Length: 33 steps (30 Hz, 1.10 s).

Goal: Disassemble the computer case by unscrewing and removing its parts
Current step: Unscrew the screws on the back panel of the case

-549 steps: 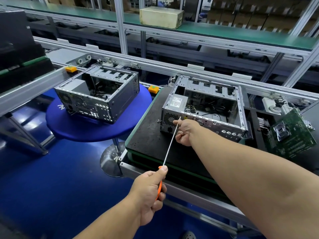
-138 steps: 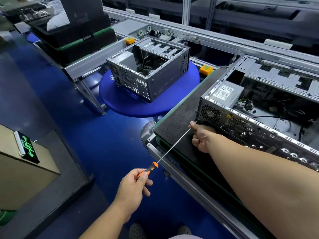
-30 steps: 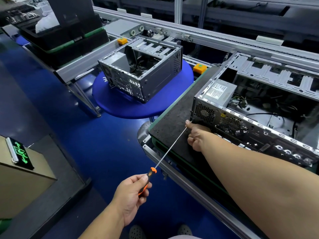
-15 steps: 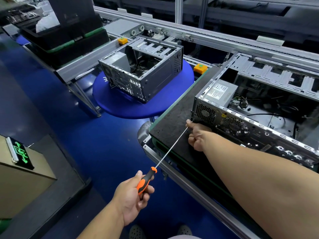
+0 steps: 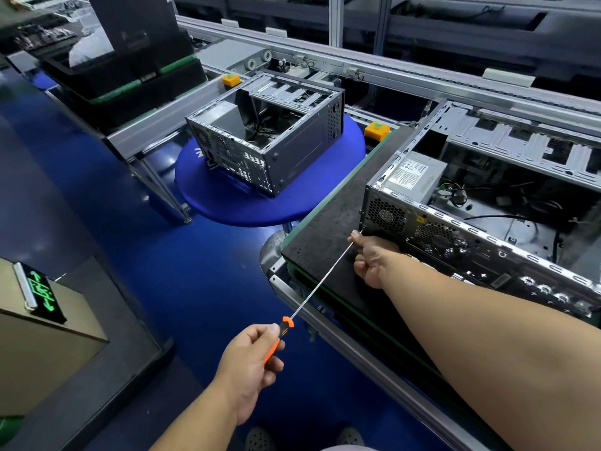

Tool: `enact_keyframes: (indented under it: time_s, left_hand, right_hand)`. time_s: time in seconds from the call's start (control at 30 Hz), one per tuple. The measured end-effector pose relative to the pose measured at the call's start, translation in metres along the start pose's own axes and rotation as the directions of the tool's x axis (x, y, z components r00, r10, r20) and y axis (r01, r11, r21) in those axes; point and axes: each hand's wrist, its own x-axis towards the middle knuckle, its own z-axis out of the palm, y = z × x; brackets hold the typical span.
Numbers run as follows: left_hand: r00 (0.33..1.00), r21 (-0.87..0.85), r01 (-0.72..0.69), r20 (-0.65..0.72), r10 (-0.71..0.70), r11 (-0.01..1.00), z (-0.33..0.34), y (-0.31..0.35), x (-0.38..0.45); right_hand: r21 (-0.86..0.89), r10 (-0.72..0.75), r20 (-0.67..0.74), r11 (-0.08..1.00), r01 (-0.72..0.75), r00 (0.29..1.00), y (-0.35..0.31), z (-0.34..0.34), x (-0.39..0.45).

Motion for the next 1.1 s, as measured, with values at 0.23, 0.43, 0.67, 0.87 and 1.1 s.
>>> enact_keyframes:
  time_s: [0.23, 0.43, 0.67, 0.87, 1.1]
  left_hand:
    - [0.947, 0.601, -0.238, -0.031, 0.32, 0.763, 0.002, 0.0, -0.006]
    - [0.918, 0.671, -0.249, -0.066, 0.39, 0.699, 0.005, -0.001, -0.006]
    - [0.933, 0.532, -0.25, -0.092, 0.349, 0.809, 0.005, -0.002, -0.006]
    - [0.964, 0.443, -0.216, -0.042, 0.261, 0.87, 0.009, 0.0, -0.006]
    - [0.999, 0.024, 0.032, 0.014, -0.032, 0.999, 0.006, 0.003, -0.002]
  right_hand:
    - [0.021, -0.001, -0.056, 1.0, 0.002, 0.998, 0.002, 0.0, 0.009]
    - [0.001, 0.04, -0.082, 0.999, -0.04, 0.996, 0.003, 0.0, 0.015]
    - [0.064, 0.025, -0.12, 0.998, -0.018, 0.992, 0.003, 0.0, 0.016]
    - [0.082, 0.0, -0.05, 0.997, 0.004, 0.999, 0.002, -0.002, 0.005]
    - [0.059, -0.001, 0.003, 0.998, 0.001, 1.0, 0.001, -0.004, -0.01]
